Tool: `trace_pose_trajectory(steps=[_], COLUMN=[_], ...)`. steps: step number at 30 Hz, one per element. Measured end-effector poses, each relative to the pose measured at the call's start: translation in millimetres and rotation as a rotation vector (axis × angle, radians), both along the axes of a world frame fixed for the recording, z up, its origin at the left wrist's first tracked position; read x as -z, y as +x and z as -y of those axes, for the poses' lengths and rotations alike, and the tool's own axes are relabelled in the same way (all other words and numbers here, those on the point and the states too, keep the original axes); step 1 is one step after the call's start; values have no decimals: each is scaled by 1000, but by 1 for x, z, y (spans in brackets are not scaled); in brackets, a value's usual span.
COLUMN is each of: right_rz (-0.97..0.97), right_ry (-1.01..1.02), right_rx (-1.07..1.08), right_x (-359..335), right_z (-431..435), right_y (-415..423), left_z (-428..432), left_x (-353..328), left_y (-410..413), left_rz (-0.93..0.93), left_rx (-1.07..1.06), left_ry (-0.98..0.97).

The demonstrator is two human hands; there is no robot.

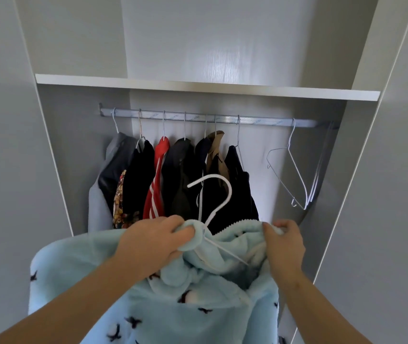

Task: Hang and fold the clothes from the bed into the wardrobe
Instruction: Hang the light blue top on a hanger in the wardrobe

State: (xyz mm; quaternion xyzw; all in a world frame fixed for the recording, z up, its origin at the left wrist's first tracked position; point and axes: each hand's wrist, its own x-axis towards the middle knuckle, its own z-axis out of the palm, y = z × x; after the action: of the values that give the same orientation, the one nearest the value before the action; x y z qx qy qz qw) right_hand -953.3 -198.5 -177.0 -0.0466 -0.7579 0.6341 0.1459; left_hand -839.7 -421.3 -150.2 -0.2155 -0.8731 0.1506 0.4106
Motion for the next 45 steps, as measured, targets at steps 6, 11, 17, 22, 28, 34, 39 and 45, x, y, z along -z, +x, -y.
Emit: trace_pose_trajectory(steps=[6,11,17,22,28,34,39,45], right_rz=[247,299,-517,-247,-166,-36,43,164], right_ry=[-379,-307,234,1040,825,651,683,555], right_rx=[-443,-929,-60,-200,-310,-266,-210,-186], right_x=[-20,-31,-56,-58,-48,-28,-13,-4], right_z=[4,11,-12,-14,17,1,0,-13], right_y=[8,26,15,2,16,8,12,8], left_z=[-9,-18,-18,-19,-36,-25,-40,-57], left_x=[-9,-26,-28,-33,-25,-32,-31,-31], left_y=[-19,-28,-20,-15,-22,-24,-26,-12], left_rz=[196,126,73,51,170,138,213,959], left_rx=[-452,-241,-18,89,18,42,-79,540], left_ry=[518,972,1081,1047,853,650,1177,1408])
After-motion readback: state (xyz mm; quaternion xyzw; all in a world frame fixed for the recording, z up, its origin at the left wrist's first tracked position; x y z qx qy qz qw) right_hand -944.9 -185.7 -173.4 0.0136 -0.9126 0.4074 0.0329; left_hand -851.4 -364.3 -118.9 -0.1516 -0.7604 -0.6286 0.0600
